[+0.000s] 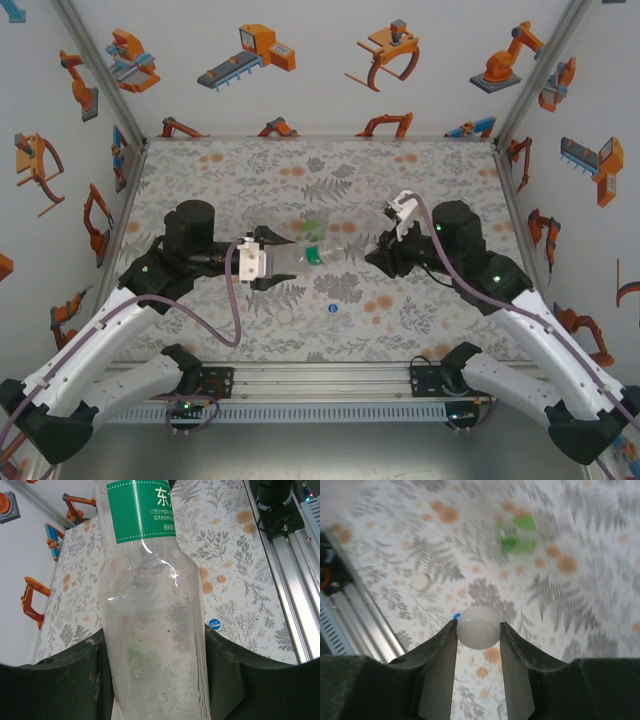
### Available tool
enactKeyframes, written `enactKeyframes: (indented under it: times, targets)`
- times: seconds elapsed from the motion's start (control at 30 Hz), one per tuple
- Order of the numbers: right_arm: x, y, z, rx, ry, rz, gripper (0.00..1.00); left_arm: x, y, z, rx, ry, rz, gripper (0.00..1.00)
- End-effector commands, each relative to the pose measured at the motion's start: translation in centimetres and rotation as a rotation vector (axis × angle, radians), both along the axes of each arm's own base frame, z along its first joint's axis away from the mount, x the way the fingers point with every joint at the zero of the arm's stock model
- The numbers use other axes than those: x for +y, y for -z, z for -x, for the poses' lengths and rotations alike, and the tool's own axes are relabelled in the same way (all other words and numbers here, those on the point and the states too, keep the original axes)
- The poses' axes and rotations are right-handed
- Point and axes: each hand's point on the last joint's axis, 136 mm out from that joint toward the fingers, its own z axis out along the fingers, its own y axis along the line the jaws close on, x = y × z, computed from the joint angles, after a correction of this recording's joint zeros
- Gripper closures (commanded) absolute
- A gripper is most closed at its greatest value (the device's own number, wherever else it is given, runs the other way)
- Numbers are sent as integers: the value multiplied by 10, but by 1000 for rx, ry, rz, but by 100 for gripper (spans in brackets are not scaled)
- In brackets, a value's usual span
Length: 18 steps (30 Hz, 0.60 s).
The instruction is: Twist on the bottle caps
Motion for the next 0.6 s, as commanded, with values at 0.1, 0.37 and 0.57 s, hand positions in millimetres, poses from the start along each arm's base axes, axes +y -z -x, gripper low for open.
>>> enactKeyframes:
  times: [0.1,0.37,0.57]
  targets:
    - [-29,115,-30,408,446,84,88,0,-10,4,-19,9,32,100]
    - [-30,202,-31,638,624,274,89,4,-18,-8,-56,-77,68,100]
    - [-20,233,-32,622,638,381,81,8,-22,-15,-83,-135,82,100]
